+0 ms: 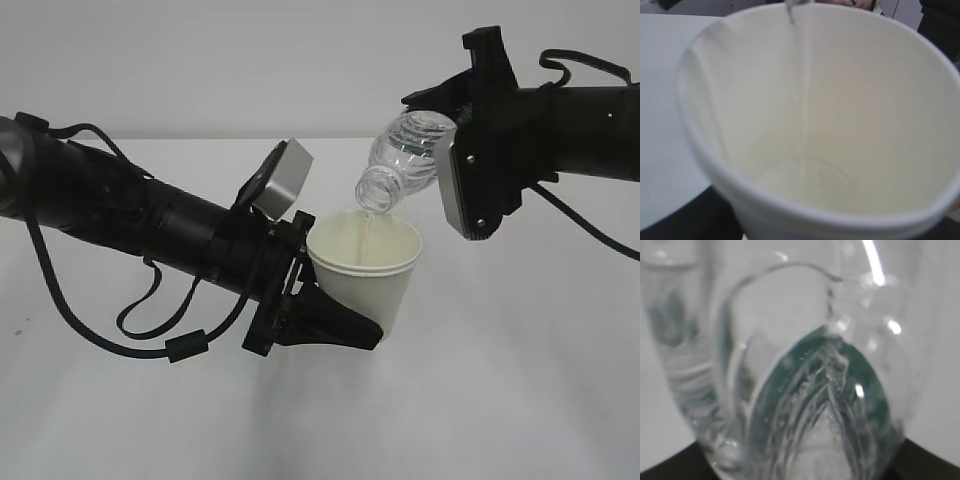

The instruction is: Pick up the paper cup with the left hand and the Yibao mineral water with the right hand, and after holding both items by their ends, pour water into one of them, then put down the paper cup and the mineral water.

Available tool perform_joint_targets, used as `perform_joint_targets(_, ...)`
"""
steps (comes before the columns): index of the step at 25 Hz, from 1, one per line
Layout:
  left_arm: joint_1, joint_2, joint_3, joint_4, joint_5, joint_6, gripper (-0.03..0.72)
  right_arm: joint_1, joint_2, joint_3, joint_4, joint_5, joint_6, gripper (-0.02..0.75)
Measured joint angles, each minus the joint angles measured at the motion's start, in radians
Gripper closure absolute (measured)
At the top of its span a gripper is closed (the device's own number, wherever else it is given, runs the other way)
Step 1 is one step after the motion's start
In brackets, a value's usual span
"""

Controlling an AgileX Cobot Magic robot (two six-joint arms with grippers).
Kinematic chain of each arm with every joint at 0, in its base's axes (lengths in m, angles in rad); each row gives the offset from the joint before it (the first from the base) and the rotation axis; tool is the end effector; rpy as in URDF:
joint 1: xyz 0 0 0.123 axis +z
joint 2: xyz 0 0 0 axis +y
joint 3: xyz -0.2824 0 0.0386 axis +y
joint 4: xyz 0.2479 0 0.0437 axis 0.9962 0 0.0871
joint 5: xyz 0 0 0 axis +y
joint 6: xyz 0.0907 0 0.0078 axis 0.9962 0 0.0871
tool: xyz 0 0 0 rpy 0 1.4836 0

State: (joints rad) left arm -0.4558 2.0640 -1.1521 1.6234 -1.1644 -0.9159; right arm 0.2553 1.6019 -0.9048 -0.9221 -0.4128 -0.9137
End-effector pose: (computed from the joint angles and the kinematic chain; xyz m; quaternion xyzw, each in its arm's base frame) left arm 0.3003 -0.2401 0.1547 0.6003 0.5488 -0.4725 0.3395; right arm 0.3279 0.1156 0.2487 -0.7393 0.3412 -0.2975 0.4985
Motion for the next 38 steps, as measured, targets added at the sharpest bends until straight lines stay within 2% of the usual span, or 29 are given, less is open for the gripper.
perform_joint_targets(38,0.000,0.000,0.000,0.000,0.000,0.000,0.256,0.000,0.000,0.000,0.002,-0.029,-0.017,0.337)
